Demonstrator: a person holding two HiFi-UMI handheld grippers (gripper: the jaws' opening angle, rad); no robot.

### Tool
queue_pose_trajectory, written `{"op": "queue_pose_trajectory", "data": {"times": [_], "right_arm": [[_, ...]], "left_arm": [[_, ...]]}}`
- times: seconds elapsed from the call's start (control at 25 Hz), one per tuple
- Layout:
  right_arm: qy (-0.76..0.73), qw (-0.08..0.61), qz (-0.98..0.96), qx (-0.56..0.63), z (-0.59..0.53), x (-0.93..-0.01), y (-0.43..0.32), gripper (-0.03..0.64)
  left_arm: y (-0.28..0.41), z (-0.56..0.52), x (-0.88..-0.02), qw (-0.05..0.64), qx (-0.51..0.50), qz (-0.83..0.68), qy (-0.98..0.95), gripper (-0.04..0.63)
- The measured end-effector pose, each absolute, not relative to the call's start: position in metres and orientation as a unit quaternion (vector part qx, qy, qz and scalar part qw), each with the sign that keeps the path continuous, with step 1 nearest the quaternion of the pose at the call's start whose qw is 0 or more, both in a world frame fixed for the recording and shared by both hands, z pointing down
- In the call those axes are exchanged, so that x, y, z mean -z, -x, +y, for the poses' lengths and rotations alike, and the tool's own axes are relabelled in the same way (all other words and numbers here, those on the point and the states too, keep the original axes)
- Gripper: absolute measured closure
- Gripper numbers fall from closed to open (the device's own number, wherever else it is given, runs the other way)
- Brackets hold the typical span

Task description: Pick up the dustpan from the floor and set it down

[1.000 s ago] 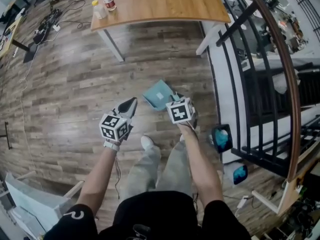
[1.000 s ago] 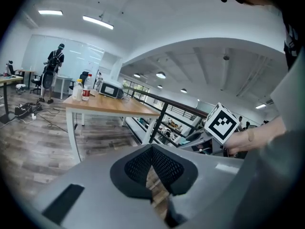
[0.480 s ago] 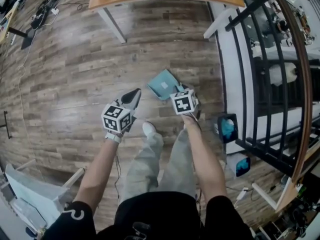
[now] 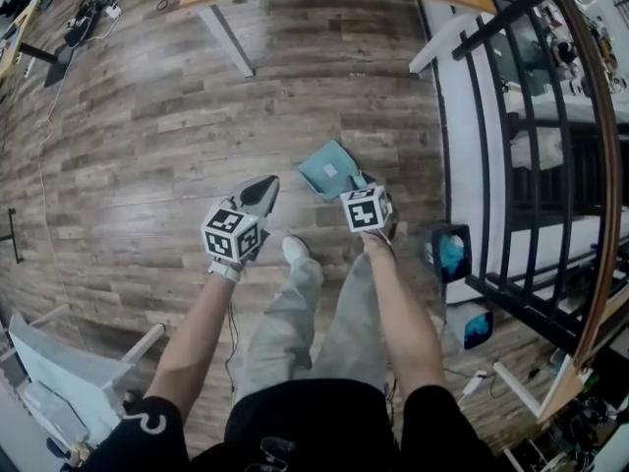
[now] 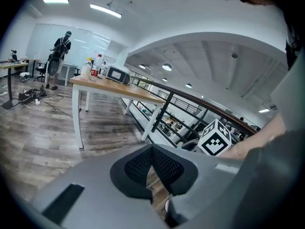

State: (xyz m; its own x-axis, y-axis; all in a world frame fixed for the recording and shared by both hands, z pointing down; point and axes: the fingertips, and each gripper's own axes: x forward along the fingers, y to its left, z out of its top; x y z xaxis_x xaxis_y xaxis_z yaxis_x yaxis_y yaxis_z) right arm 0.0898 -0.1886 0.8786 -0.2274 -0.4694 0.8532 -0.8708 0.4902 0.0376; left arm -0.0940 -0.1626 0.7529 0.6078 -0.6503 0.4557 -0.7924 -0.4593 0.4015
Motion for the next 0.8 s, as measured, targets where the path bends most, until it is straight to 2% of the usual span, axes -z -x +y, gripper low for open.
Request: {"op": "queue_pose_trajectory", "data": {"times": [0.52, 0.8], "right_arm": [[-0.448, 0.454, -0.728, -0.251, -0.149, -0.911, -0.116, 0.523], [-0.444, 0.442, -0.739, -0.248, -0.141, -0.911, -0.116, 0.468]], "left_arm": [[0.082, -0.164, -0.765, 0.308, -0.128, -0.420, -0.844, 0.598], [0.079, -0.169, -0.765, 0.307, -0.133, -0.417, -0.845, 0.598]]}}
